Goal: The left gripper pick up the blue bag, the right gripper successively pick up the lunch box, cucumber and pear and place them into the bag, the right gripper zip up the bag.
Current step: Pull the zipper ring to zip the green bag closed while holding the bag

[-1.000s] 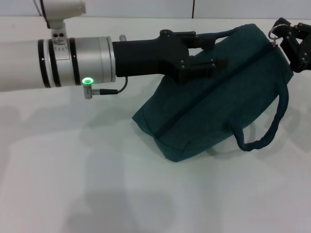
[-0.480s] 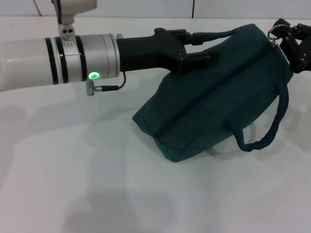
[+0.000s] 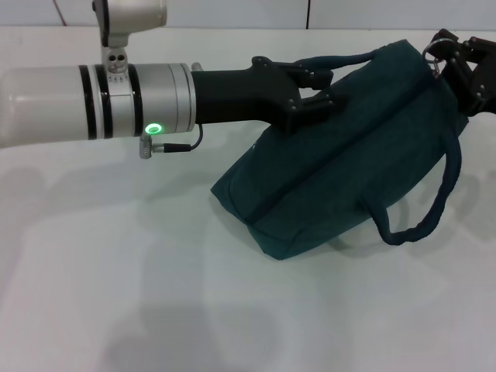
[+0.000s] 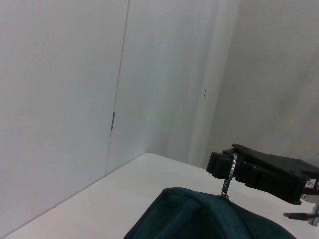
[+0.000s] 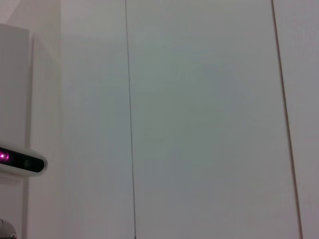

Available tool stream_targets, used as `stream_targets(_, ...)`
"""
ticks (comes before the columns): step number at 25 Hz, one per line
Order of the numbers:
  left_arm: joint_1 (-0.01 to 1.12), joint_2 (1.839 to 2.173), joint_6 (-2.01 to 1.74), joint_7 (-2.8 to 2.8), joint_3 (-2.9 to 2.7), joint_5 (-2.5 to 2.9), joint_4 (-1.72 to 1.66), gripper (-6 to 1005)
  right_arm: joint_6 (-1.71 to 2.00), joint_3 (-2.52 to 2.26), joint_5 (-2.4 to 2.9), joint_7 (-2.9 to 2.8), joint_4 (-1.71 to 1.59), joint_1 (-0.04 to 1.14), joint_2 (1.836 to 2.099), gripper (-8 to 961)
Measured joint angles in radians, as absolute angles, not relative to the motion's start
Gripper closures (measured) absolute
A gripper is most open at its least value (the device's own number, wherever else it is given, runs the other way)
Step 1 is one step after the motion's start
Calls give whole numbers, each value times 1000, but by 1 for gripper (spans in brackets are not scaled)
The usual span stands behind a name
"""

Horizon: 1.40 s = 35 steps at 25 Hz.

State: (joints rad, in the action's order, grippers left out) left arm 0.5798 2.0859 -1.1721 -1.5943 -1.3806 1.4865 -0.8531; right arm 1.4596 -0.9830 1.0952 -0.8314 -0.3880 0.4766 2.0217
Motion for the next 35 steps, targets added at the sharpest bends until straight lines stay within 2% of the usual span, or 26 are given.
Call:
stream_targets(10,589,2087,-1172,-1601,-1383,1524,-849,740,1465,-992,1095,-832,-388,481,2024,939)
stream_targets(16,586,2085,-1173,-1595,-1380,1526,-848,747,1475,-1001,1095,-843,-388,485,2025,939)
stream_targets(21,580,2077,-1173,-1601,-1375,1530,-848,882,1501,-1035,1091,-854,-381,501,2027,939)
stream_targets(27,558,2056,-1215,-1604,-1322,1537,-860,939,1524,-1073,1050,-860,-346,524,2028,939)
stream_targets(35,531,2041,-1296,-1600,-1234,1544,-862,952,1499,-1066,967,-860,-309,497,2020,939)
